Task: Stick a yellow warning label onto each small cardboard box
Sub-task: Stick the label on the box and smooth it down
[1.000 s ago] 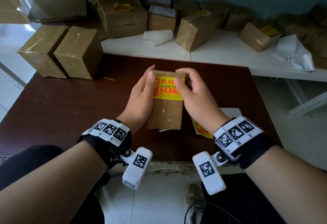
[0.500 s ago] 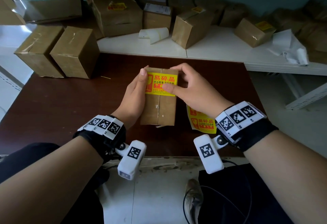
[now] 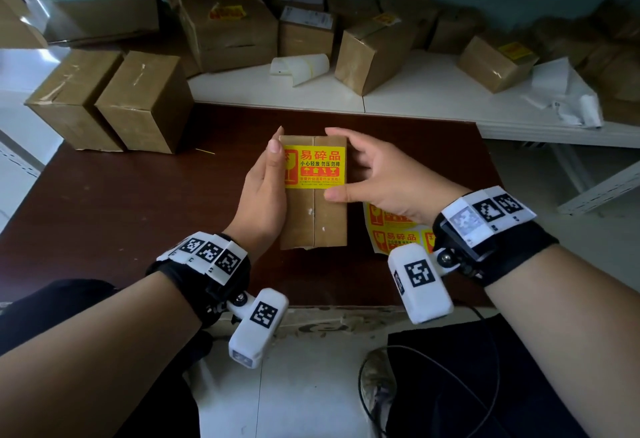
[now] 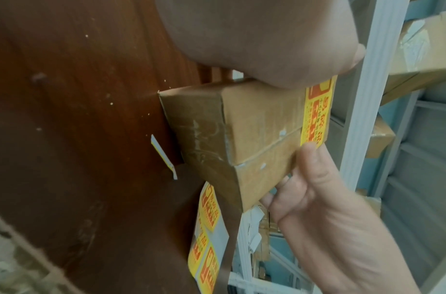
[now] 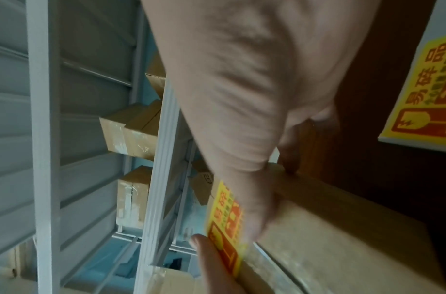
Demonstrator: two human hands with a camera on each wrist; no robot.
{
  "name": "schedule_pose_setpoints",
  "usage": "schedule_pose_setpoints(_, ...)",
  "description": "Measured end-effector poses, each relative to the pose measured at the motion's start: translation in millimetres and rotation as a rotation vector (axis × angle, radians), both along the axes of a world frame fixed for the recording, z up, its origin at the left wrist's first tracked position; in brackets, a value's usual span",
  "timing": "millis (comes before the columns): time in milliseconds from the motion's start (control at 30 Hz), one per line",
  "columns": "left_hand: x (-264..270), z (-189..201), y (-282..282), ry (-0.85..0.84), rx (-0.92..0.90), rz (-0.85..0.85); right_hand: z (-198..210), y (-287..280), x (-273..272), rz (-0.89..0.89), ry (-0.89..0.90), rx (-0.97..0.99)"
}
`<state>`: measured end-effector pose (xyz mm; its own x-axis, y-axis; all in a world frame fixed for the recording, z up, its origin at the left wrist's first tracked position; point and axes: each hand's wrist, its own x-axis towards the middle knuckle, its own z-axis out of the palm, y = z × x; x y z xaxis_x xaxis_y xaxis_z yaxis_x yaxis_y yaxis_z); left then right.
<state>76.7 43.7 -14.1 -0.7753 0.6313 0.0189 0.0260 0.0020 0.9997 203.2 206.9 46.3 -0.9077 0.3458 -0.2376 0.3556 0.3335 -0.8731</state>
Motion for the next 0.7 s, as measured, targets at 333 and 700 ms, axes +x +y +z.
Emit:
schedule_pose_setpoints(333, 6.0, -7.3, -1.8, 0.077, 0.008, 0.021, 0.5, -31.4, -5.8, -0.146, 0.048, 0.169)
schedule_pose_setpoints(700, 8.6, -5.7, 0.8, 0.057, 0.009, 0.035, -4.5, -31.3, -13.6, -0.189, 0.042, 0.053)
